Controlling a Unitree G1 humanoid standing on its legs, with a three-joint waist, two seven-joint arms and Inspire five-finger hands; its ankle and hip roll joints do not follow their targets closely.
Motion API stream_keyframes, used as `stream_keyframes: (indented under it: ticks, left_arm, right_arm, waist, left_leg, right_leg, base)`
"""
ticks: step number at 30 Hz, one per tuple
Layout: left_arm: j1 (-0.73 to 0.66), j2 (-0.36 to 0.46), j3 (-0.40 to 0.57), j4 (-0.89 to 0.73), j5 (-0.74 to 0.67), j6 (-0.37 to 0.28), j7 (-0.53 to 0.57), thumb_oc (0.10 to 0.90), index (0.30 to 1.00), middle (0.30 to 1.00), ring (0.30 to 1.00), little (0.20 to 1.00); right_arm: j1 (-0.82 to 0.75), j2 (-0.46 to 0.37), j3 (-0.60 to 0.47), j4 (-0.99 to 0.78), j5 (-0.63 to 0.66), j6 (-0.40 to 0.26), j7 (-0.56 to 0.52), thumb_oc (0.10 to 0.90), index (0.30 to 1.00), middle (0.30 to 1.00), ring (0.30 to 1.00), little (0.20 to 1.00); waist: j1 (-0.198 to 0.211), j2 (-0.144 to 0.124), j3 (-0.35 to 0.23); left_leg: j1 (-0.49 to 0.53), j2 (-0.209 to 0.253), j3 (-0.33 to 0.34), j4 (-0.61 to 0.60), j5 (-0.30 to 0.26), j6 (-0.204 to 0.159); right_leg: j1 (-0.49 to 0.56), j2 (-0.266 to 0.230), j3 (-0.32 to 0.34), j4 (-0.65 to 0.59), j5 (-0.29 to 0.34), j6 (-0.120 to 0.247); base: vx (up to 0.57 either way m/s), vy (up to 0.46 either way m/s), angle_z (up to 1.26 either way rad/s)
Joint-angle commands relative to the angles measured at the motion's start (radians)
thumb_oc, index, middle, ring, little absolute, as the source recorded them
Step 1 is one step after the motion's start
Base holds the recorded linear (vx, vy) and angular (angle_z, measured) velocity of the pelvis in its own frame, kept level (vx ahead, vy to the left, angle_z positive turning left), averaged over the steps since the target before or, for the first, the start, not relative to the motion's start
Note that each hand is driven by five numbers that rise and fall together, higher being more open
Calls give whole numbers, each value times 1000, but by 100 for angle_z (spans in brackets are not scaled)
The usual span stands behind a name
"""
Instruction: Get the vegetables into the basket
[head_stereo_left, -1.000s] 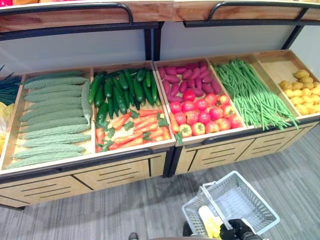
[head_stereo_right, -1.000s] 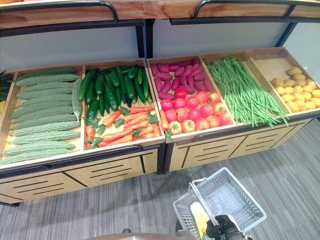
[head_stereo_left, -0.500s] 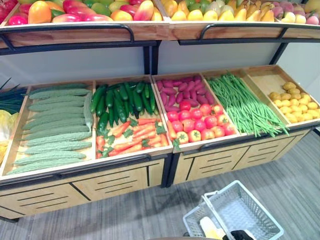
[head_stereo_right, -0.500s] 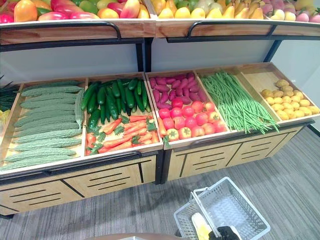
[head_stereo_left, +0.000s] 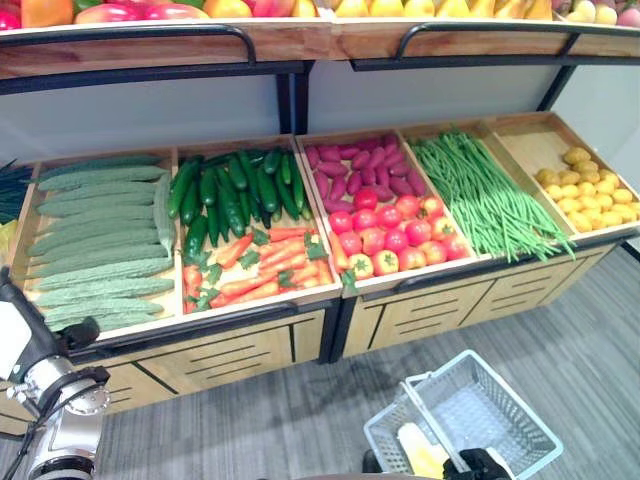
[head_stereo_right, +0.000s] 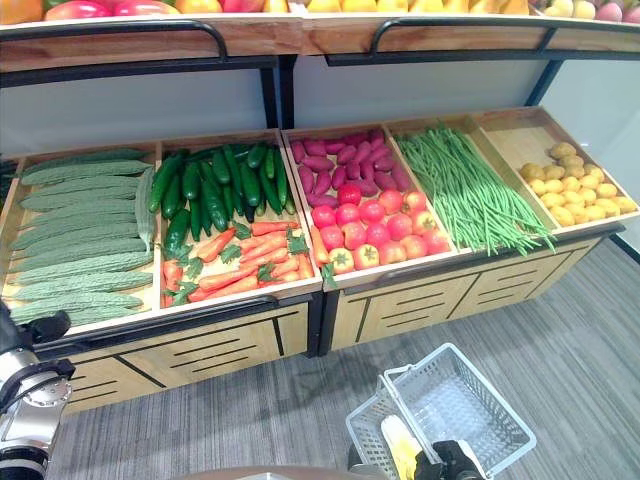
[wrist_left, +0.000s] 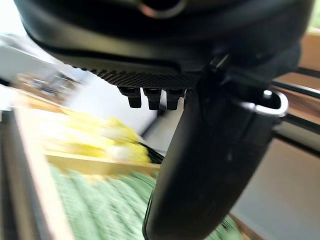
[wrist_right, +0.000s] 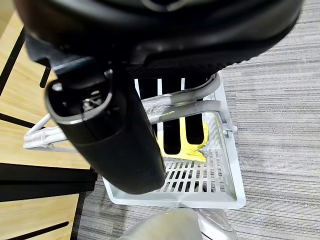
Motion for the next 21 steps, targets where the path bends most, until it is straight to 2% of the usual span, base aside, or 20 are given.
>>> stream_keyframes:
  ticks: [1, 4, 6, 7, 8, 10, 14, 17, 21]
  left_arm:
    - [-78, 168, -22, -110, 94, -107, -53, 900, 1000, 1000, 1000, 1000]
    - [-101, 213, -69, -139, 80, -139, -138, 900, 1000, 1000, 1000, 1000]
    - [-117, 264, -118, -167, 4, -198, -261, 900, 1000, 1000, 1000, 1000]
    - [-135, 357, -175, -148, -7, -214, -357, 900, 1000, 1000, 1000, 1000]
    - [-156, 384, -215, -141, -7, -224, -390, 900, 1000, 1000, 1000, 1000]
    - [-175, 391, -242, -140, -4, -231, -400, 900, 1000, 1000, 1000, 1000]
    - [-265, 406, -353, -101, -1, -219, -460, 900, 1000, 1000, 1000, 1000]
    - [-296, 379, -377, -45, -27, -208, -481, 900, 1000, 1000, 1000, 1000]
    - [-315, 370, -390, -27, 10, -187, -467, 900, 1000, 1000, 1000, 1000]
  right_arm:
    - [-58, -24, 5, -77, -13, -79, 2, 400, 300, 300, 300, 300]
    - [-51, -35, 0, -96, -15, -79, 13, 400, 300, 300, 300, 300]
    - [-44, -45, -7, -100, -12, -78, 23, 400, 300, 300, 300, 300]
    - [-40, -56, -5, -114, -9, -79, 34, 400, 300, 300, 300, 300]
    - [-36, -58, -2, -132, -13, -82, 38, 400, 300, 300, 300, 300]
    - [-31, -58, -3, -142, -16, -84, 43, 400, 300, 300, 300, 300]
    - [-26, -63, -10, -139, -30, -83, 43, 400, 300, 300, 300, 300]
    - [-26, -60, -12, -128, -36, -76, 44, 400, 300, 300, 300, 300]
    - [-23, -55, -18, -124, -36, -74, 43, 400, 300, 300, 300, 300]
  waist:
    - [-20, -18, -21]
    - [-30, -13, -22]
    - [-38, -6, -22]
    - [-51, 1, -25]
    - [-56, 3, -25]
    - [-57, 3, -25]
    - [-74, 10, -21]
    - [-81, 11, -16]
    - [-84, 10, -9]
  left_leg:
    - [-9, 8, -52, 7, -49, -7]
    - [-4, 7, -44, 7, -51, -6]
    - [2, 7, -39, 7, -53, -6]
    - [7, 7, -31, 7, -54, -6]
    - [10, 6, -27, 7, -54, -6]
    - [11, 7, -24, 7, -55, -7]
    - [15, 7, -13, 7, -56, -6]
    - [18, 7, -7, 7, -57, -5]
    - [15, 6, -5, 7, -56, -5]
  right_leg:
    - [32, -62, 72, 4, -53, 87]
    - [28, -59, 80, 4, -50, 88]
    - [29, -58, 86, 4, -48, 89]
    - [27, -58, 96, 4, -46, 90]
    - [24, -56, 102, 4, -45, 92]
    - [23, -56, 105, 4, -44, 93]
    - [13, -54, 121, 4, -38, 96]
    - [10, -54, 126, 4, -34, 96]
    - [5, -53, 128, 4, -32, 97]
  base:
    - [20, 3, -13]
    - [13, 5, -9]
    - [18, 10, -10]
    - [26, 9, -11]
    - [26, 8, -9]
    - [7, 5, -6]
    - [3, 6, -9]
    - [5, 2, -12]
    - [-8, 2, -8]
